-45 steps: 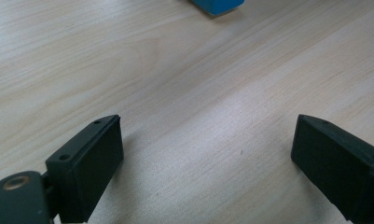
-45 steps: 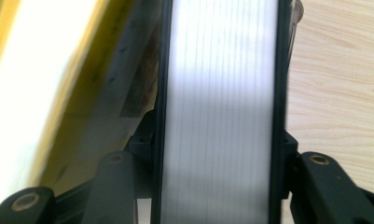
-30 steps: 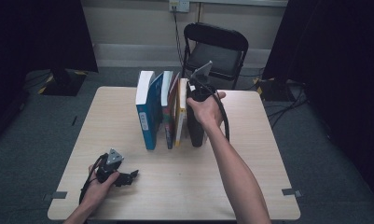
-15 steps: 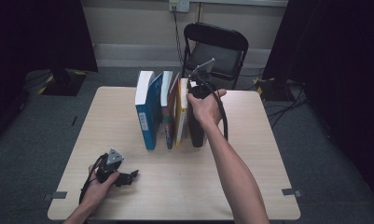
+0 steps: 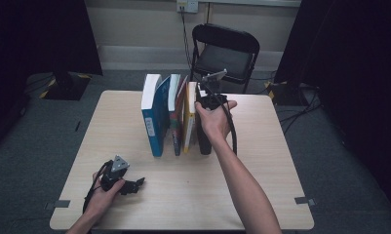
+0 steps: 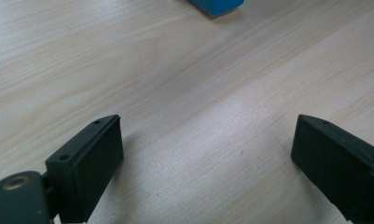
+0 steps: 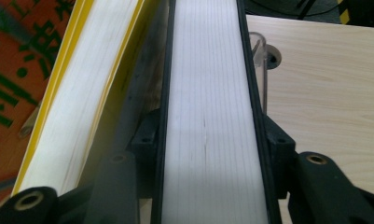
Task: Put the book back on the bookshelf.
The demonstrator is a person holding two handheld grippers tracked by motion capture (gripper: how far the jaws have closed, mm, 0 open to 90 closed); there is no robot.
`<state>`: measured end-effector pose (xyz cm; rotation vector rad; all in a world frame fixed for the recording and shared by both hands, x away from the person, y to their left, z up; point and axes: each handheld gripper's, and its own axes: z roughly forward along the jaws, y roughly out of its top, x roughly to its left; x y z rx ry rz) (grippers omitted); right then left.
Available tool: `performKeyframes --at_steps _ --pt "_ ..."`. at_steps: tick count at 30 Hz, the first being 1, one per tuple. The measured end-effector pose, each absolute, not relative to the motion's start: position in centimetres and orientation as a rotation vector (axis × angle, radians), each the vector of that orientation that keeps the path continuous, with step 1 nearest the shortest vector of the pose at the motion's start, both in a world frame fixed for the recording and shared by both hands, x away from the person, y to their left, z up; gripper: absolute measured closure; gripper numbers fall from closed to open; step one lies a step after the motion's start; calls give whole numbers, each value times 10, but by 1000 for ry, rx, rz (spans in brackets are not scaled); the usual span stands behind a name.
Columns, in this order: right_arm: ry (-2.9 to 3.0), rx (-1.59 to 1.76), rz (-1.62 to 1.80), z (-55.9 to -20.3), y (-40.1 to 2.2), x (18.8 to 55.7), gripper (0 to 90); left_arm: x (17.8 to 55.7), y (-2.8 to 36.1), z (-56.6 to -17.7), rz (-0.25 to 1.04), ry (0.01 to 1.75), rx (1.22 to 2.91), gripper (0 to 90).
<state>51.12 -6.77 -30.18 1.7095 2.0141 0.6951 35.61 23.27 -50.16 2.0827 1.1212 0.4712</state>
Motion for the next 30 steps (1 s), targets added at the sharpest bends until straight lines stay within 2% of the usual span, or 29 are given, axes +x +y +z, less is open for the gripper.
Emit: performKeyframes --at_steps 8,13,16,23,25,30 --pt "2092 1644 786 -311 -71 496 446 356 232 -502 475 1122 2080 88" --pt "2148 1588 832 -325 -79 482 373 356 232 -502 474 1124 2078 87" --pt "2165 1576 850 -332 -82 474 362 356 232 -502 474 1124 2078 87" --pt "2202 1515 914 -358 -96 454 382 356 233 -502 475 1117 2090 86" --pt "2181 1467 962 -365 -101 447 439 356 233 -502 475 1117 2090 85" --pt "2134 1449 1032 -371 -105 445 453 356 233 -502 475 1118 2090 85"
